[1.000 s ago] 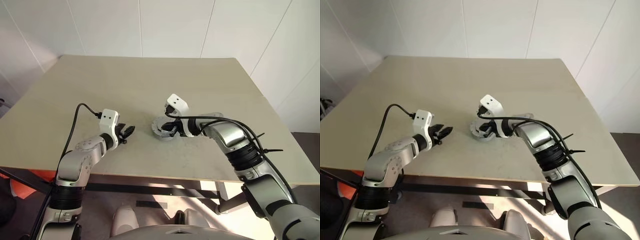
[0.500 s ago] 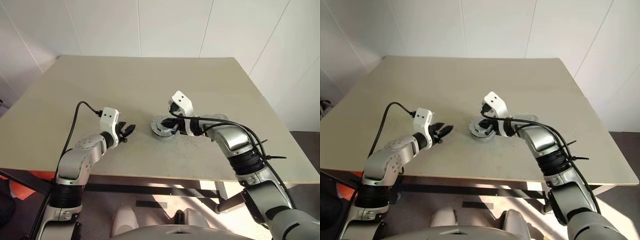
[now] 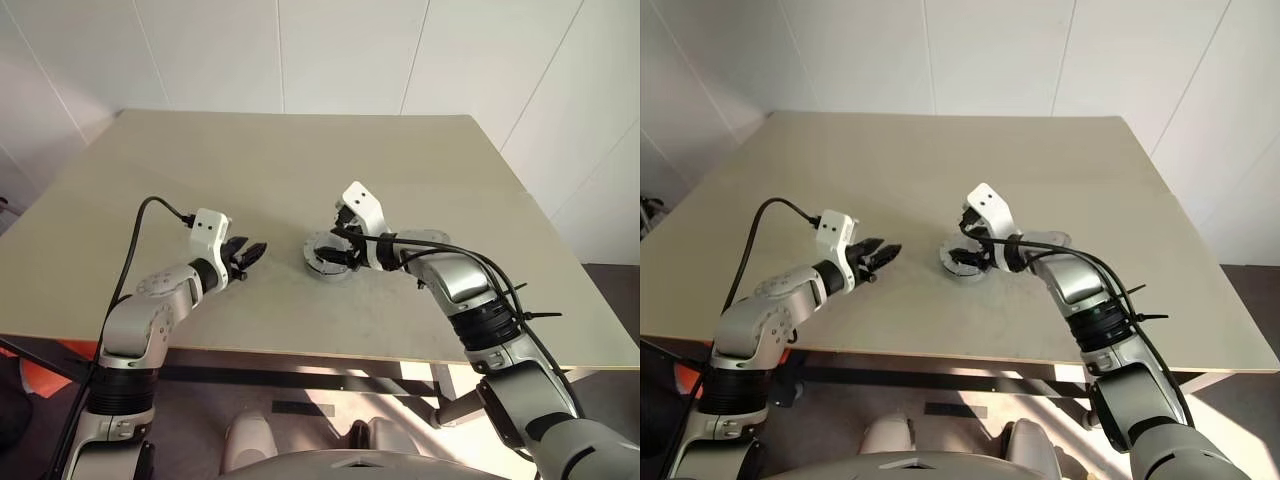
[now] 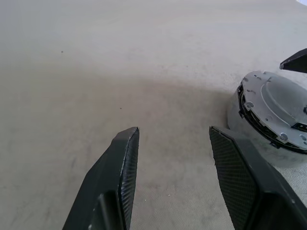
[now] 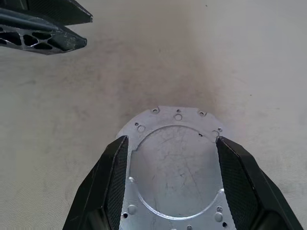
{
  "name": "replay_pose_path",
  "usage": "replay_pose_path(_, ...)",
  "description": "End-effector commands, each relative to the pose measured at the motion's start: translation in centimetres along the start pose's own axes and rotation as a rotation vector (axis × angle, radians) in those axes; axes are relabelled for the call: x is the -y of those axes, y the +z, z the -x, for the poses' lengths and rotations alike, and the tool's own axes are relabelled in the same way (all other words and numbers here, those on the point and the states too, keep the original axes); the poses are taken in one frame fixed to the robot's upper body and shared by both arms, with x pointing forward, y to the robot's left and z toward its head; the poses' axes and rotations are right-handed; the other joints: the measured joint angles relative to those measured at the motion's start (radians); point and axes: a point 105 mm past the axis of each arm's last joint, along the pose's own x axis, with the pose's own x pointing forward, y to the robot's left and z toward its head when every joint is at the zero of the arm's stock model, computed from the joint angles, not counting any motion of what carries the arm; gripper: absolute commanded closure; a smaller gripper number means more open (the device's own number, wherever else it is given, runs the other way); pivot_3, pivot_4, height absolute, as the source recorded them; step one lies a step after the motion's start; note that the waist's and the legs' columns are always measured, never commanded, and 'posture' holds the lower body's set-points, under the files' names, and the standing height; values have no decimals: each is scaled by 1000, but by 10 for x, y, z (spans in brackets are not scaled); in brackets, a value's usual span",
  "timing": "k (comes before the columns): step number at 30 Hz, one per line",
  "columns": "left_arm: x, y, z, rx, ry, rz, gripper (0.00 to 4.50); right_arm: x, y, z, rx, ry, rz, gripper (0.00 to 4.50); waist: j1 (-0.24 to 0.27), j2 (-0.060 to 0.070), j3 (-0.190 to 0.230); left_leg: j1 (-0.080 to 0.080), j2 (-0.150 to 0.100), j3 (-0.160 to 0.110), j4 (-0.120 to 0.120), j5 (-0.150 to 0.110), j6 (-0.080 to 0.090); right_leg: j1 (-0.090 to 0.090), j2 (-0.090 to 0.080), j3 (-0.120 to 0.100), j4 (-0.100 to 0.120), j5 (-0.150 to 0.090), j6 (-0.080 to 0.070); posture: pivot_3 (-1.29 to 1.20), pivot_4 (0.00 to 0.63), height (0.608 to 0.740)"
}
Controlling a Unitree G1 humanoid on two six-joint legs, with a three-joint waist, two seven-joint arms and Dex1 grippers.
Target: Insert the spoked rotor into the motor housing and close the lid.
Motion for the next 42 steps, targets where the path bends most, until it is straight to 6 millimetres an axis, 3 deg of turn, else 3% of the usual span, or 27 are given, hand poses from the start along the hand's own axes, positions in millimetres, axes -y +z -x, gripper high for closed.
replay_pose_path(1, 0, 15, 2, 54, 1, -28, 2049, -1, 2, -2, 20, 2, 28, 1212, 0, 0, 0, 0, 0, 0, 0, 0, 0, 0, 0, 0, 0, 0, 0, 0, 0, 740)
replay_pose_path(6, 3, 14, 1, 50, -5, -26, 2049, 9, -2, -5, 23, -47, -3, 1212, -1, 0, 0, 0, 0, 0, 0, 0, 0, 0, 0, 0, 0, 0, 0, 0, 0, 740)
replay_pose_path(9, 4, 12, 2, 46, -6, -24, 2049, 9, 2, -4, 43, -37, 5, 724, -1, 0, 0, 1, 0, 0, 0, 0, 1, 0, 0, 0, 0, 0, 0, 0, 0, 740)
replay_pose_path(11, 4, 11, 1, 42, -4, -21, 2049, 9, 2, -4, 39, -39, 15, 45, -1, 0, 0, 1, 0, 0, 0, 0, 1, 0, 0, 0, 0, 0, 0, 0, 0, 740)
replay_pose_path(21, 1, 9, 1, 31, 13, -19, 2049, 5, -15, -5, -8, -20, 41, 15, -1, 0, 0, 0, 0, 0, -1, 0, 1, 0, 0, 0, -1, 0, 0, 0, 0, 740)
replay_pose_path(26, -3, 9, 1, 26, 22, -20, 2049, 6, -18, -5, -8, -25, 38, 1396, -2, 0, 0, 0, 0, 0, -1, 0, 1, 0, 0, 0, -1, 0, 0, 0, 0, 740)
replay_pose_path(35, -4, 8, 0, 19, 26, -19, 2049, 5, -11, -4, 18, -5, 33, 1395, -2, 0, 0, 0, 0, 0, -1, 0, 1, 0, 0, 0, -1, 0, 0, 0, 0, 740)
replay_pose_path(42, -3, 8, 0, 18, 23, -20, 2049, 9, -21, -8, -24, -38, 53, 1395, -2, 0, 0, 1, 0, 0, -1, -1, 2, 1, 0, 0, -1, 0, 0, 0, 0, 740)
